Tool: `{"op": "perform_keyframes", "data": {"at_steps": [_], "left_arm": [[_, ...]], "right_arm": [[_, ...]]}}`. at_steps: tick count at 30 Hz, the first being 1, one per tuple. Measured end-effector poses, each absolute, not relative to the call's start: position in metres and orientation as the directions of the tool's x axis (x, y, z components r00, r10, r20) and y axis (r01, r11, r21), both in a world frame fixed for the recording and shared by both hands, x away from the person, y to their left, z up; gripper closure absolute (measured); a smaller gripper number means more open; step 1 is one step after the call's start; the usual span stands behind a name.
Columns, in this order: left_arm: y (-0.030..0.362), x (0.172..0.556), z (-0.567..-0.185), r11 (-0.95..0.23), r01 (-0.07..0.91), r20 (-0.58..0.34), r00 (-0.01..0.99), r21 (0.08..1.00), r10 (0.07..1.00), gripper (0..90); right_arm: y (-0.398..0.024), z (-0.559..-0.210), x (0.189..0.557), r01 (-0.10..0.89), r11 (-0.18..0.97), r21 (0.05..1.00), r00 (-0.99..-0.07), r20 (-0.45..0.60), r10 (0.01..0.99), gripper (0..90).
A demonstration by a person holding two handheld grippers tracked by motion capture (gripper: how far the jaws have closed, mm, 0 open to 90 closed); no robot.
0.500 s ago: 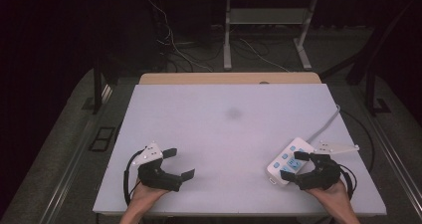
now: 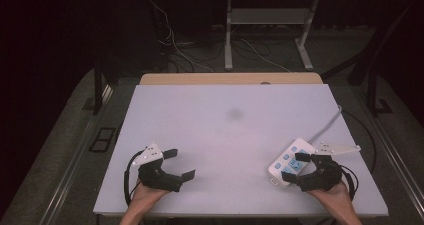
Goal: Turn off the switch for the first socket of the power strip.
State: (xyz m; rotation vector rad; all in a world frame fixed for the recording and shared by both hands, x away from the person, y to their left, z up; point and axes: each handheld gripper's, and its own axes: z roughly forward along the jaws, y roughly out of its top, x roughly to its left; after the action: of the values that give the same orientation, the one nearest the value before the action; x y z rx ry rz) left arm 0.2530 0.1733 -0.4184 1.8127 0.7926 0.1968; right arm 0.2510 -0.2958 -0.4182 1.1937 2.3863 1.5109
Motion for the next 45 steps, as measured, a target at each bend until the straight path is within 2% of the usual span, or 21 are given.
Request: {"op": "perform_keyframes", "data": {"at_steps": [21, 45], "left_arm": [[0.177, 0.255, -0.419, -0.171, 0.421, -0.243, 0.759, 0.891, 0.604, 0.0], [0.177, 0.254, -0.419, -0.178, 0.425, -0.246, 0.763, 0.887, 0.597, 0.0]], "right_arm": [[-0.293, -0.414, 0.254, 0.573, 0.227, 0.787, -0.695, 0.32, 0.644, 0.5], [-0.297, -0.399, 0.265, 0.587, 0.295, 0.754, -0.703, 0.294, 0.647, 0.5]]}}
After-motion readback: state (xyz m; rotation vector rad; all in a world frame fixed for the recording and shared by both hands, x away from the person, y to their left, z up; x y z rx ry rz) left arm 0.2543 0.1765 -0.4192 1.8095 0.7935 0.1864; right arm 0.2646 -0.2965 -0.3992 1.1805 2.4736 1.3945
